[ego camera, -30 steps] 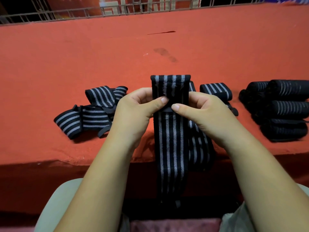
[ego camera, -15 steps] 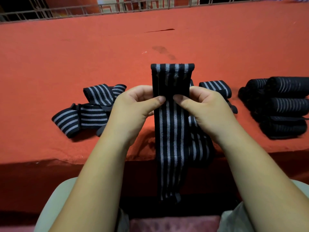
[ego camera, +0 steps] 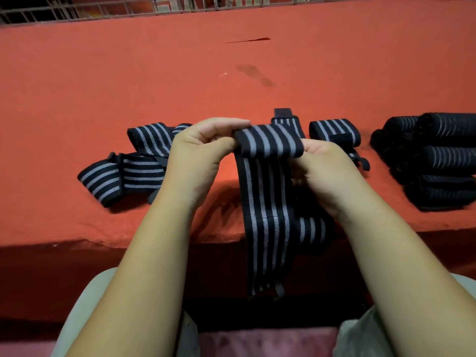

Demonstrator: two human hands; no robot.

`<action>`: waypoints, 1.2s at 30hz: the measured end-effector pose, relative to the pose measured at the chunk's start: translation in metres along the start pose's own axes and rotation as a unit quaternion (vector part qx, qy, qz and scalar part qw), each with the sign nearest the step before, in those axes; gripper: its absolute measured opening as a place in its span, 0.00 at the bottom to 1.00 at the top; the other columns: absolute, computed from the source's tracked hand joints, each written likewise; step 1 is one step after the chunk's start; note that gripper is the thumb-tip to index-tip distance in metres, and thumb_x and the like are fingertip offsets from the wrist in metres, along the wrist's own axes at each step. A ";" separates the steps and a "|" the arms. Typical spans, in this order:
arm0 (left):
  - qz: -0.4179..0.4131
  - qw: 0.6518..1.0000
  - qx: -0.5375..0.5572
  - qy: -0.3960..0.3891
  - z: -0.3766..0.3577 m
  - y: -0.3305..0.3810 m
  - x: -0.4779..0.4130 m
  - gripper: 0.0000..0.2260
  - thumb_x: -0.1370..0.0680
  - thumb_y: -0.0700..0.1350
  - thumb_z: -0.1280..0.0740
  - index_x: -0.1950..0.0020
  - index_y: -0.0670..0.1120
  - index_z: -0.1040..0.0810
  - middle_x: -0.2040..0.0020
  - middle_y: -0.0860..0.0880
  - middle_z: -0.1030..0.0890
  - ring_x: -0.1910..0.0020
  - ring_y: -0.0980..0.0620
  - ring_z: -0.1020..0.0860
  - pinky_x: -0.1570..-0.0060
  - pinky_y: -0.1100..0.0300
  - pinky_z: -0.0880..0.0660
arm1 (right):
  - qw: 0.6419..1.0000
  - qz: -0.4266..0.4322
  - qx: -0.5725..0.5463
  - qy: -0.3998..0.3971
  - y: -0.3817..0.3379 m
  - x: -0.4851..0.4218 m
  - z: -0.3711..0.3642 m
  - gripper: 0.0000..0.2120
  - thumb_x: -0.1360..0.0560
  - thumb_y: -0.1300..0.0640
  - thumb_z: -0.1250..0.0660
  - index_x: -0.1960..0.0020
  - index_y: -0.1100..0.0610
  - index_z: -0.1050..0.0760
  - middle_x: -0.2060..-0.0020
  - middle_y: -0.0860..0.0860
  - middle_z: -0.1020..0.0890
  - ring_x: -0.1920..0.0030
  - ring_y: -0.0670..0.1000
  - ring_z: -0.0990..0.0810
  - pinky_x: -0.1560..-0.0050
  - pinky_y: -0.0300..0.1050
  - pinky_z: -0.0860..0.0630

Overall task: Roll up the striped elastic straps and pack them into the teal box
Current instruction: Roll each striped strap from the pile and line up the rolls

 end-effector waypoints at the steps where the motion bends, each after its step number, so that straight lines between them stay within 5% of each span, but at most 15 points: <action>1: 0.004 1.000 -0.007 -0.003 0.001 0.000 0.000 0.15 0.24 0.27 0.29 0.48 0.44 0.10 0.48 0.43 0.11 0.46 0.48 0.14 0.41 0.53 0.19 | 1.000 -0.002 0.001 -0.002 0.000 -0.001 0.001 0.09 0.17 0.54 0.29 0.45 0.56 0.11 0.50 0.55 0.10 0.49 0.55 0.11 0.52 0.51 0.17; 4: 0.003 1.000 -0.031 -0.004 0.002 0.001 0.001 0.14 0.24 0.27 0.30 0.49 0.43 0.10 0.49 0.43 0.11 0.46 0.49 0.13 0.44 0.57 0.20 | 1.000 -0.004 0.012 -0.011 0.003 -0.004 0.001 0.13 0.13 0.52 0.35 0.41 0.54 0.12 0.47 0.56 0.10 0.47 0.55 0.12 0.52 0.52 0.19; 7: -0.025 0.997 -0.076 0.004 0.001 0.006 0.003 0.15 0.24 0.27 0.31 0.49 0.43 0.09 0.47 0.46 0.11 0.45 0.52 0.14 0.44 0.63 0.21 | 1.000 -0.021 0.008 -0.010 0.004 -0.006 0.001 0.22 0.12 0.41 0.41 0.41 0.52 0.12 0.52 0.58 0.12 0.52 0.56 0.19 0.53 0.51 0.23; 10: -0.039 0.995 -0.096 0.000 0.000 0.008 0.004 0.16 0.24 0.27 0.30 0.48 0.44 0.09 0.45 0.45 0.12 0.43 0.53 0.15 0.43 0.64 0.21 | 0.998 -0.012 0.051 -0.036 0.000 -0.002 0.001 0.29 0.17 0.31 0.40 0.39 0.54 0.14 0.53 0.49 0.13 0.52 0.56 0.17 0.43 0.62 0.19; 15: -0.031 0.995 -0.094 -0.014 -0.002 0.010 0.008 0.16 0.22 0.28 0.31 0.47 0.45 0.09 0.44 0.46 0.12 0.41 0.52 0.14 0.41 0.62 0.20 | 0.993 0.045 0.085 -0.066 -0.006 0.006 -0.002 0.13 0.19 0.43 0.28 0.39 0.49 0.14 0.45 0.59 0.12 0.41 0.69 0.15 0.36 0.73 0.20; 18: 0.017 0.999 -0.045 -0.012 -0.005 0.007 0.009 0.16 0.18 0.32 0.34 0.40 0.46 0.11 0.43 0.48 0.11 0.41 0.51 0.13 0.40 0.59 0.18 | 0.995 0.065 0.056 -0.047 -0.008 0.008 -0.001 0.04 0.17 0.53 0.28 0.46 0.51 0.14 0.54 0.49 0.11 0.50 0.54 0.11 0.44 0.56 0.15; 20: 0.063 0.998 -0.019 0.017 -0.003 0.005 0.010 0.13 0.15 0.36 0.35 0.37 0.44 0.13 0.46 0.47 0.11 0.44 0.49 0.13 0.41 0.56 0.16 | 0.995 0.080 0.056 -0.036 -0.010 0.009 0.000 0.04 0.16 0.57 0.29 0.47 0.52 0.15 0.59 0.42 0.12 0.55 0.44 0.13 0.50 0.43 0.18; 24: 0.085 0.991 -0.103 0.008 -0.005 0.007 0.016 0.11 0.14 0.49 0.31 0.43 0.47 0.10 0.48 0.50 0.10 0.45 0.50 0.12 0.37 0.49 0.16 | 0.995 0.091 0.047 0.002 -0.009 0.005 0.003 0.10 0.16 0.57 0.30 0.35 0.53 0.17 0.44 0.49 0.11 0.40 0.50 0.13 0.33 0.57 0.19; 27: 0.057 0.985 -0.162 -0.019 -0.013 0.010 0.023 0.11 0.16 0.55 0.30 0.40 0.55 0.10 0.42 0.61 0.12 0.42 0.59 0.14 0.33 0.51 0.20 | 0.993 0.096 0.074 0.000 -0.013 0.007 0.001 0.11 0.14 0.56 0.33 0.33 0.51 0.18 0.42 0.46 0.12 0.39 0.47 0.14 0.31 0.57 0.21; 31: 0.045 0.987 -0.152 -0.015 -0.016 0.008 0.025 0.12 0.17 0.54 0.28 0.34 0.61 0.14 0.36 0.59 0.14 0.36 0.60 0.17 0.30 0.49 0.22 | 0.991 0.089 0.096 -0.010 -0.015 0.008 -0.002 0.13 0.12 0.55 0.37 0.31 0.46 0.19 0.40 0.43 0.13 0.37 0.45 0.15 0.30 0.56 0.22; 36: 0.071 0.994 -0.059 -0.060 -0.026 0.007 0.030 0.19 0.15 0.44 0.29 0.23 0.52 0.21 0.33 0.52 0.15 0.38 0.56 0.15 0.35 0.51 0.18 | 0.993 0.088 0.080 -0.026 -0.014 0.007 -0.001 0.14 0.12 0.56 0.39 0.29 0.48 0.22 0.38 0.45 0.13 0.36 0.46 0.15 0.29 0.57 0.23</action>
Point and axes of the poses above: each hand's wrist, its own x-axis away from the middle knuckle, its own z-axis out of the back of the hand, y = z × x, the point moved 5 cm from there along -x, towards the middle knuckle
